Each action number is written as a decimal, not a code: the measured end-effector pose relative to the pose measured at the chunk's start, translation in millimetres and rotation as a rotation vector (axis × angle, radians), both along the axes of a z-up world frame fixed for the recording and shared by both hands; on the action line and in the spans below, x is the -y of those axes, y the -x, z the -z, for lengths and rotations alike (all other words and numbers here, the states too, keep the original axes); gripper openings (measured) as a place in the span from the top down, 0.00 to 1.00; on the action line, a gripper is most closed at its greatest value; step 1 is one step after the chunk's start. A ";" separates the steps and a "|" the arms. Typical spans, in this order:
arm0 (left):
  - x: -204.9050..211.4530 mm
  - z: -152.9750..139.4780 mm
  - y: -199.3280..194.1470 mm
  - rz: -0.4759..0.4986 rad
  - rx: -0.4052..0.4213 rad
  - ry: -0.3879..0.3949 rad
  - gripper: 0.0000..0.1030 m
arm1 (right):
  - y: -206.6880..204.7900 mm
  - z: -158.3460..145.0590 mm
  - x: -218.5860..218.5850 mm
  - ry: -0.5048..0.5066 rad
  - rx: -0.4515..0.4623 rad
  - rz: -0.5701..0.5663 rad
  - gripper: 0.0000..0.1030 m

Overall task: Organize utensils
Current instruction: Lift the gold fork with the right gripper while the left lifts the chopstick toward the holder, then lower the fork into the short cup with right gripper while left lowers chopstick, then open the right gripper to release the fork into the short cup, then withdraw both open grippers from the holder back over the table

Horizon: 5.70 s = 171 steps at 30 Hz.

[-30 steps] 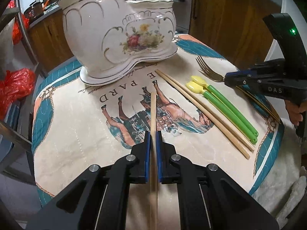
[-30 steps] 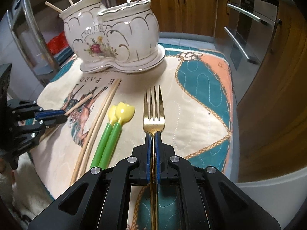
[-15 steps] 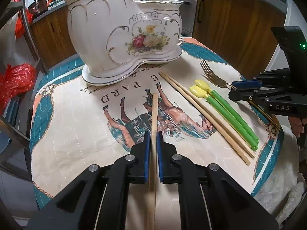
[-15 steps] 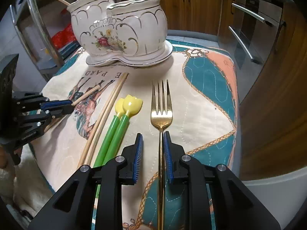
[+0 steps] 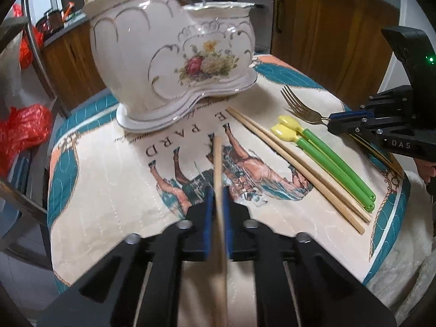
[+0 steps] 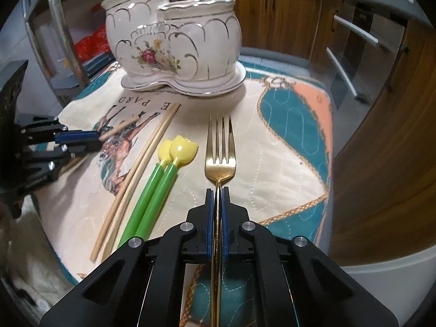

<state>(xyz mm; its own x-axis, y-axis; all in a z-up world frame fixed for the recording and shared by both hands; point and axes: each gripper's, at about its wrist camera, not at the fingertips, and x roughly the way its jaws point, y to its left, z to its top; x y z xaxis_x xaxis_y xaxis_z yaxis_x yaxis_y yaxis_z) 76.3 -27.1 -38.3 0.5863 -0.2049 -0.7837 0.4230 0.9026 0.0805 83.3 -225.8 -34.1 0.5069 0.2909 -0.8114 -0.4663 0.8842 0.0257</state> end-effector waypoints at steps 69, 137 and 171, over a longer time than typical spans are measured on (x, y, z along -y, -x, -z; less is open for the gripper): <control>-44.9 -150.8 -124.6 -0.036 0.703 0.558 0.94 | -88.6 -131.2 -26.7 -0.544 0.619 0.092 0.94; -59.8 -101.6 39.2 -0.177 0.576 0.374 0.15 | 30.6 -77.7 20.7 -0.448 0.420 0.216 0.15; -25.3 -24.4 35.7 -0.205 0.362 0.264 0.06 | 31.8 -12.6 24.5 -0.298 0.256 0.237 0.07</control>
<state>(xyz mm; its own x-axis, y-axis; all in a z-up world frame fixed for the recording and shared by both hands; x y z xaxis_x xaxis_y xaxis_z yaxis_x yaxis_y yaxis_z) 40.6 -1.8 -13.9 0.8607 -0.2205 -0.4589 0.2214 0.9738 -0.0527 51.5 -250.4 -21.5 0.7609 0.3447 -0.5497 -0.2766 0.9387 0.2057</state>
